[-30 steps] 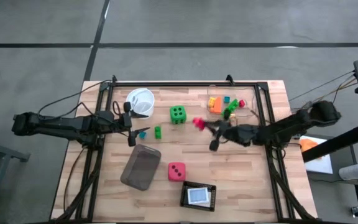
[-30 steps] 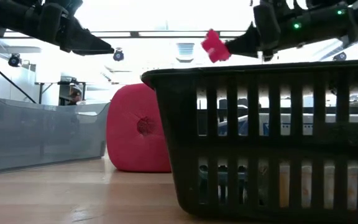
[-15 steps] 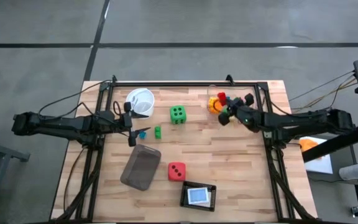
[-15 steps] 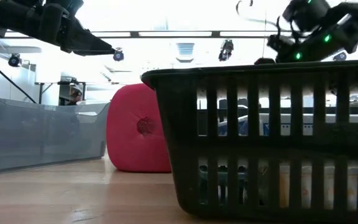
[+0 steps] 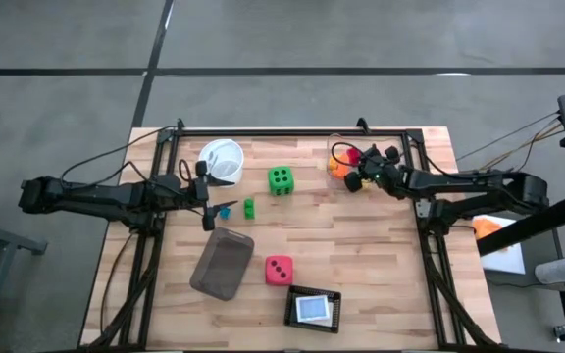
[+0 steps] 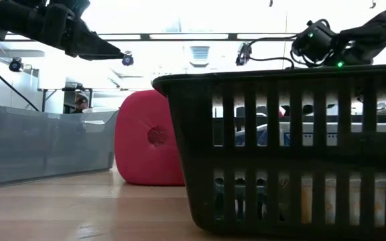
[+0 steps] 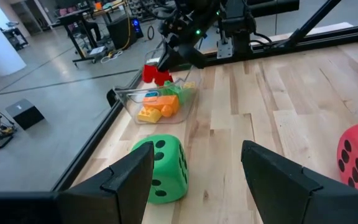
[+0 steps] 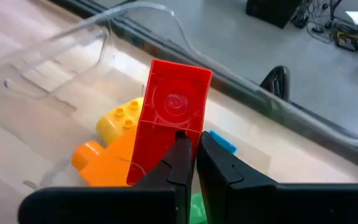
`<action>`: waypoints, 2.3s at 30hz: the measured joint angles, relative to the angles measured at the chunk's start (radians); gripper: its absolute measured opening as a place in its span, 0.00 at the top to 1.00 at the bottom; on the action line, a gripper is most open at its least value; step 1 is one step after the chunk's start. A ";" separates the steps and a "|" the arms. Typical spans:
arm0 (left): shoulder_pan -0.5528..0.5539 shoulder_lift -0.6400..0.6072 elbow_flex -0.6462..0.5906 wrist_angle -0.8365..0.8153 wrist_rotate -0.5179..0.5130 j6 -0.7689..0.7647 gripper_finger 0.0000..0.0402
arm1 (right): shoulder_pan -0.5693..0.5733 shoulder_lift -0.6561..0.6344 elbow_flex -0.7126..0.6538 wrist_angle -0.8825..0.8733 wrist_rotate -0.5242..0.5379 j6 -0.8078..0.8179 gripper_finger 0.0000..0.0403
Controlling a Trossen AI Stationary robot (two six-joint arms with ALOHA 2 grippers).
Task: Pick & Place Toys
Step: Put the red game piece into the transparent bin, then put the green game piece into the transparent bin
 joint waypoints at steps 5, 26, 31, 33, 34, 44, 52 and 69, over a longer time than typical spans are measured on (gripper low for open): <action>0.000 0.000 0.000 -0.001 0.000 0.000 0.39 | 0.000 0.039 0.000 0.003 -0.001 0.028 0.96; 0.000 0.000 0.000 -0.008 0.000 0.000 0.39 | 0.001 -0.020 0.053 0.013 -0.150 -0.043 0.54; 0.000 0.000 0.000 -0.011 0.000 -0.007 0.39 | 0.013 -0.020 0.072 0.084 -0.213 -0.086 0.37; 0.000 0.000 0.000 -0.011 0.000 -0.024 0.39 | 0.036 -0.014 0.050 0.228 -0.273 -0.109 0.33; 0.000 0.004 0.000 -0.012 0.000 -0.034 0.39 | 0.054 -0.007 0.034 0.312 -0.301 -0.121 0.31; 0.004 0.215 0.015 -0.046 -0.005 -0.186 0.39 | 0.318 0.155 -0.051 0.954 -0.337 -0.207 0.28; 0.037 0.468 0.147 -0.122 -0.083 -0.437 0.39 | 0.434 0.250 0.023 0.955 -0.313 -0.223 0.28; 0.057 0.834 0.572 -0.639 -0.082 -0.745 0.39 | 0.467 0.275 0.039 0.941 -0.311 -0.239 0.28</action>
